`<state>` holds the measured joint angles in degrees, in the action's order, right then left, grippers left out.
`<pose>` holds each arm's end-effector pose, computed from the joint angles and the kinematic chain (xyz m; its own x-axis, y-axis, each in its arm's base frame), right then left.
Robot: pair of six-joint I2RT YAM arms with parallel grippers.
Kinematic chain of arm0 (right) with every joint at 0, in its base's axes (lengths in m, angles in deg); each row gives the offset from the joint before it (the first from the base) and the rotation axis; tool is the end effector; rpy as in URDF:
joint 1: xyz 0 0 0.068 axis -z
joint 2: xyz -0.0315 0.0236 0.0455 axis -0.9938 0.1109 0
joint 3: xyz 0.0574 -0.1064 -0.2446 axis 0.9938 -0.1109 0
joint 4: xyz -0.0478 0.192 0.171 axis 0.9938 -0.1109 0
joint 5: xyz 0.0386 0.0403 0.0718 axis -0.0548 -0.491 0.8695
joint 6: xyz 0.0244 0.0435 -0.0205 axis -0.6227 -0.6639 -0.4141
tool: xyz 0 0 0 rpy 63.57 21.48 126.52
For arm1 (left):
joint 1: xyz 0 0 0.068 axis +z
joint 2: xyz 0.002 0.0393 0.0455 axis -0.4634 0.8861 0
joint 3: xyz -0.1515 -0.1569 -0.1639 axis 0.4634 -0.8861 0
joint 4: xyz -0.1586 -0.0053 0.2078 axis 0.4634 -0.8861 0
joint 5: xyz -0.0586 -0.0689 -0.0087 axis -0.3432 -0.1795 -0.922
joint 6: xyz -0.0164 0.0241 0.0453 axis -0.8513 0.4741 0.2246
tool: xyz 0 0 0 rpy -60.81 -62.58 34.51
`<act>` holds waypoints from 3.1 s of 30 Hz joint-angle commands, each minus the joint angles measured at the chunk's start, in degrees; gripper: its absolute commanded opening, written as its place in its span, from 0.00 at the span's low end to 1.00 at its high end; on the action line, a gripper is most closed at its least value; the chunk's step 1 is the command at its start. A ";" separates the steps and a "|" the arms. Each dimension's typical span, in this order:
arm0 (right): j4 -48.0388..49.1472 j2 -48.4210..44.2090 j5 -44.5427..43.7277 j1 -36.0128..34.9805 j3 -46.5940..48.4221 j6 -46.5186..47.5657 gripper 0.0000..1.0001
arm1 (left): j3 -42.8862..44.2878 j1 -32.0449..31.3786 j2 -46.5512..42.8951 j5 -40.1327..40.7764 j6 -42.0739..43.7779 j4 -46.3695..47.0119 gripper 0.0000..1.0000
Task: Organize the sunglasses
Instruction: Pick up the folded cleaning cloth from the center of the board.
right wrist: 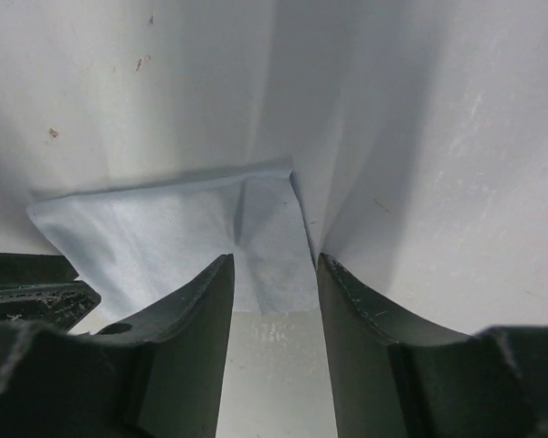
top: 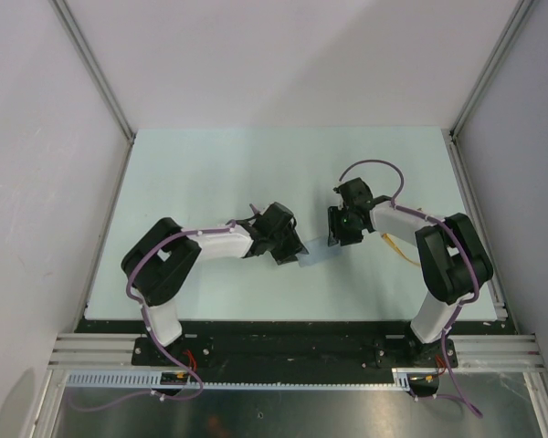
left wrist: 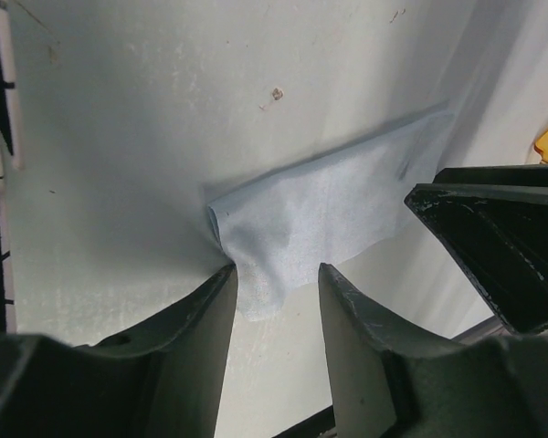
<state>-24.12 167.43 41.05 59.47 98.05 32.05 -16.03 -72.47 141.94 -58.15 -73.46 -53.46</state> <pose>0.3056 0.1425 0.1623 -0.9184 -0.0944 -0.3841 -0.2014 0.9475 0.2485 0.2510 -0.2530 0.1424 -0.8923 -0.4173 -0.1720 -0.2594 0.7860 -0.5612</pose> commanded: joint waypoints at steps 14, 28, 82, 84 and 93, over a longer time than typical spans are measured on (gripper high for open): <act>0.74 0.47 -4.14 -0.62 0.52 1.99 0.47 | -2.22 0.30 -0.91 6.41 2.94 -11.19 0.57; 0.83 2.93 -4.05 -3.17 1.05 2.34 0.41 | 0.51 0.65 2.07 6.41 2.33 -11.36 0.50; -0.57 1.88 -2.39 -3.17 1.58 0.40 0.00 | 3.49 0.92 7.18 1.92 6.37 -11.63 0.00; -0.75 1.00 -2.12 -3.26 1.75 -0.30 0.00 | 4.02 1.00 6.21 2.19 7.95 -12.24 0.01; -1.19 -5.32 -0.63 -4.05 2.98 -2.76 0.00 | 7.36 1.09 -2.40 5.61 16.39 -14.26 0.00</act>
<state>-24.55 166.80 39.56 56.30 99.34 31.02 -10.42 -71.73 143.95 -57.41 -63.28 -62.48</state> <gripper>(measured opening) 0.011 0.007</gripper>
